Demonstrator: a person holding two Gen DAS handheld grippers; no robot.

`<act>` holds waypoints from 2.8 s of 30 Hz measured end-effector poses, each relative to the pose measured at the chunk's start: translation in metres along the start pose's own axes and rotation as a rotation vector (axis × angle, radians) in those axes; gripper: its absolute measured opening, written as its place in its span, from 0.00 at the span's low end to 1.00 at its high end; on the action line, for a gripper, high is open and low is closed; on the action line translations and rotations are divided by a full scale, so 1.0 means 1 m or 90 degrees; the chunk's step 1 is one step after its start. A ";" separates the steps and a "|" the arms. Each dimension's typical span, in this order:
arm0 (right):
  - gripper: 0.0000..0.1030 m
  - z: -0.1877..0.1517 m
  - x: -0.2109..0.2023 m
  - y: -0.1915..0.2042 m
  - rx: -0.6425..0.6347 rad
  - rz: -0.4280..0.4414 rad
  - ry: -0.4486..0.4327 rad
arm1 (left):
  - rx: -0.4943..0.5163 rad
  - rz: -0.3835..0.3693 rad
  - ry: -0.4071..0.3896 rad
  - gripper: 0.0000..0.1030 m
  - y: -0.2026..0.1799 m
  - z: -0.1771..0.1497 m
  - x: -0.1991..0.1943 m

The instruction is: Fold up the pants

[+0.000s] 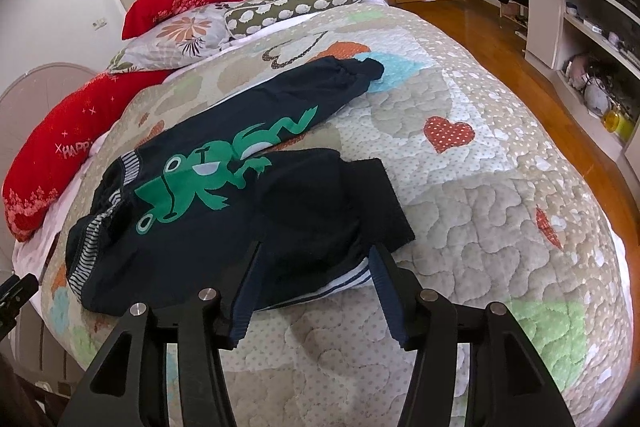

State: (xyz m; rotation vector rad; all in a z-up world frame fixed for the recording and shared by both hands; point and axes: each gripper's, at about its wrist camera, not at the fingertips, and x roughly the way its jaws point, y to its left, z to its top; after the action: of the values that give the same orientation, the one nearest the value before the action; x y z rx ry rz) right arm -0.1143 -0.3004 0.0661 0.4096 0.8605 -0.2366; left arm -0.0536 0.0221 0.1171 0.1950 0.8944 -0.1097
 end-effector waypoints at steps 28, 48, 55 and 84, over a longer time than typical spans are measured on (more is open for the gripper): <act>0.69 0.218 0.216 0.094 -0.359 0.040 0.194 | 0.244 -0.199 0.180 0.75 -0.050 0.191 0.258; 0.08 0.197 0.204 0.110 -0.388 0.100 0.212 | 0.297 -0.197 0.114 0.06 -0.071 0.173 0.215; 0.07 0.186 0.138 0.115 -0.382 0.094 0.140 | 0.236 -0.207 0.035 0.06 -0.046 0.173 0.146; 0.39 -0.022 0.009 0.061 -0.232 0.162 0.100 | 0.100 -0.194 0.021 0.23 0.009 -0.042 0.031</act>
State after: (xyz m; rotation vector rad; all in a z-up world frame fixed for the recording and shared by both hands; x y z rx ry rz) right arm -0.1017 -0.2366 0.0612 0.1937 0.9723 0.1899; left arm -0.0649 0.0398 0.0688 0.2064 0.9445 -0.4630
